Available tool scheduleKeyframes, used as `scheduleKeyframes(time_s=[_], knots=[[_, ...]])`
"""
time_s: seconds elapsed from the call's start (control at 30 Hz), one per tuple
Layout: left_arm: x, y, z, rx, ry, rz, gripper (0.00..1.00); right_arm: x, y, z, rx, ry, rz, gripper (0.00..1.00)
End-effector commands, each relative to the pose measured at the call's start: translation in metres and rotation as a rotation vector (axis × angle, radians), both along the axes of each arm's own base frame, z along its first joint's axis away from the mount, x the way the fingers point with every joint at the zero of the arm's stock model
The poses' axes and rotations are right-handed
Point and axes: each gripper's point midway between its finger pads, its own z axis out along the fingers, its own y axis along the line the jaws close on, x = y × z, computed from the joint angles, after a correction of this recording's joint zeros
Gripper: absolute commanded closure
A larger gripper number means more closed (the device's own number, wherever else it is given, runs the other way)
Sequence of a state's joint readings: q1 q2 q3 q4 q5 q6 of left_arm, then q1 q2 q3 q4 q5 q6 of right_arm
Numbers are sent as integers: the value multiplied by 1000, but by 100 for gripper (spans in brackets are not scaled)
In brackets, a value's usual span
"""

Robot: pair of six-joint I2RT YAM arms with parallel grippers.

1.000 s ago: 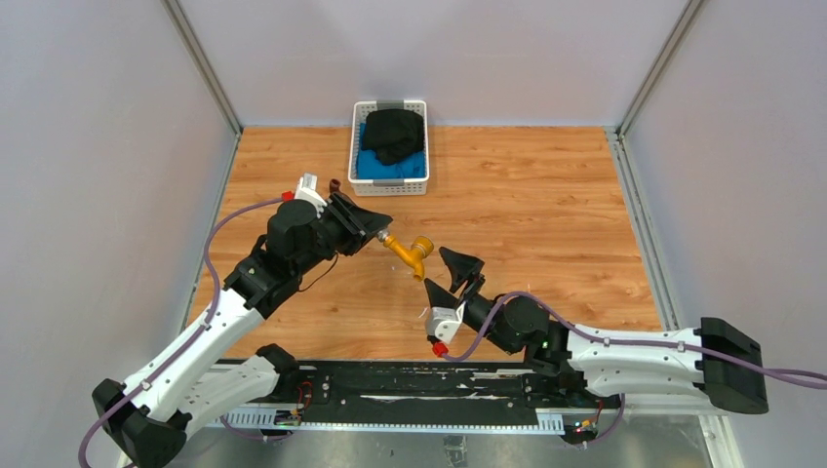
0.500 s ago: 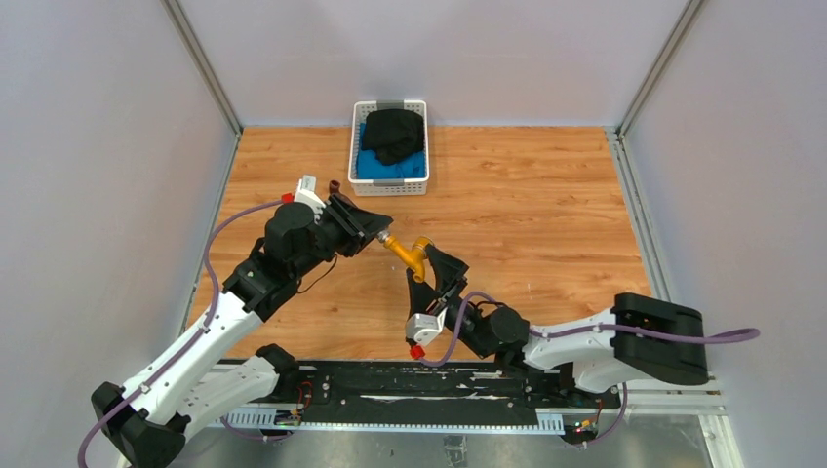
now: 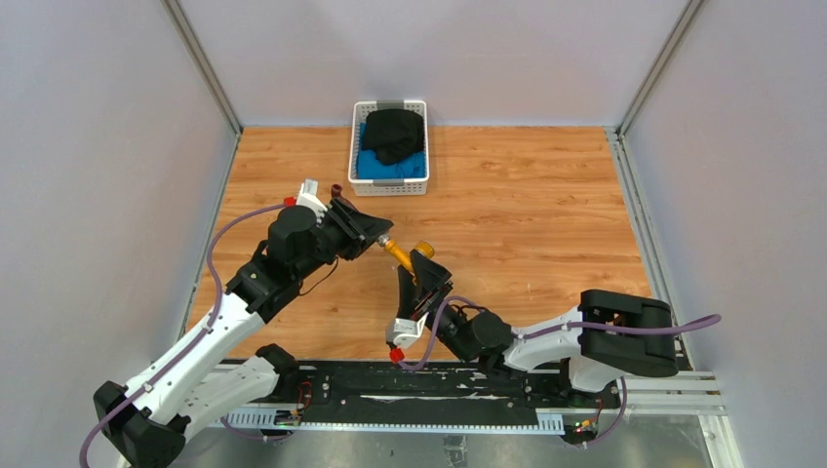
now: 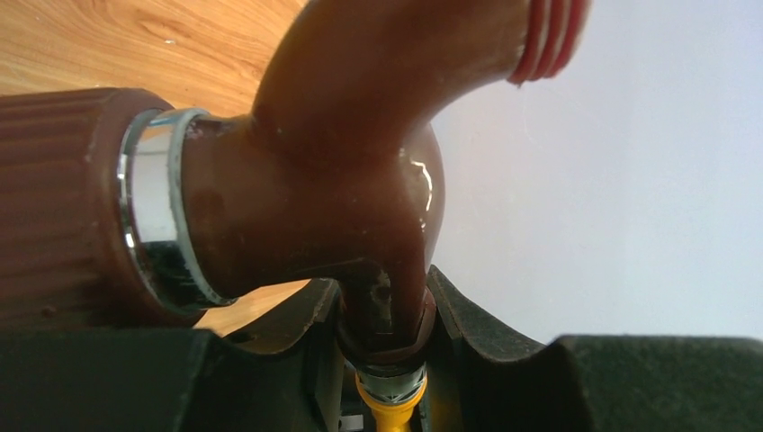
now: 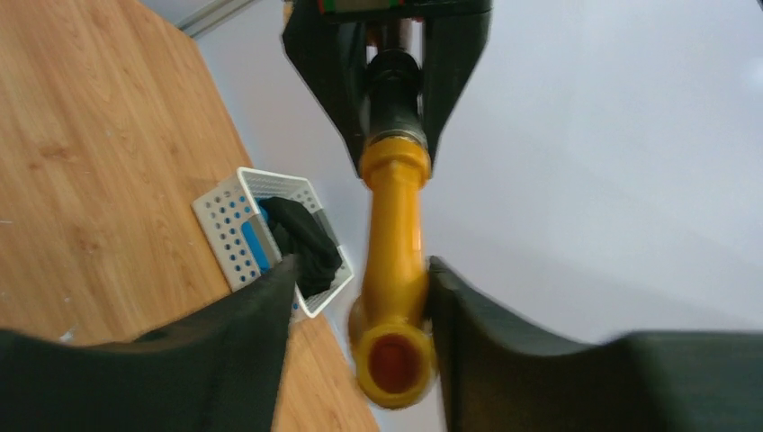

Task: Install the water faucets
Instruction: Screw the water faucet onto the adaptor.

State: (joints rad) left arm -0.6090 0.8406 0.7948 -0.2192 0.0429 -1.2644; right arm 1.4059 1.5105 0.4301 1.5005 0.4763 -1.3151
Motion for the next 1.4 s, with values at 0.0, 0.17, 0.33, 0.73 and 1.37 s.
scheduleKeyframes(time_s=[0.0, 0.17, 0.33, 0.73, 1.37], knots=[[0, -3, 20, -59, -63, -14, 100, 2, -7, 29, 168, 33, -30, 56], [1, -6, 18, -74, -63, -20, 100, 3, -3, 35, 268, 112, 0, 100], [-1, -5, 25, -94, -98, -22, 100, -3, -8, 41, 404, 227, 77, 100], [3, -13, 50, -200, -362, -61, 100, -5, -27, 54, 705, 1056, 367, 100], [-16, 23, 81, -287, -686, 57, 100, -24, 2, 104, 1170, 2290, 1055, 100]])
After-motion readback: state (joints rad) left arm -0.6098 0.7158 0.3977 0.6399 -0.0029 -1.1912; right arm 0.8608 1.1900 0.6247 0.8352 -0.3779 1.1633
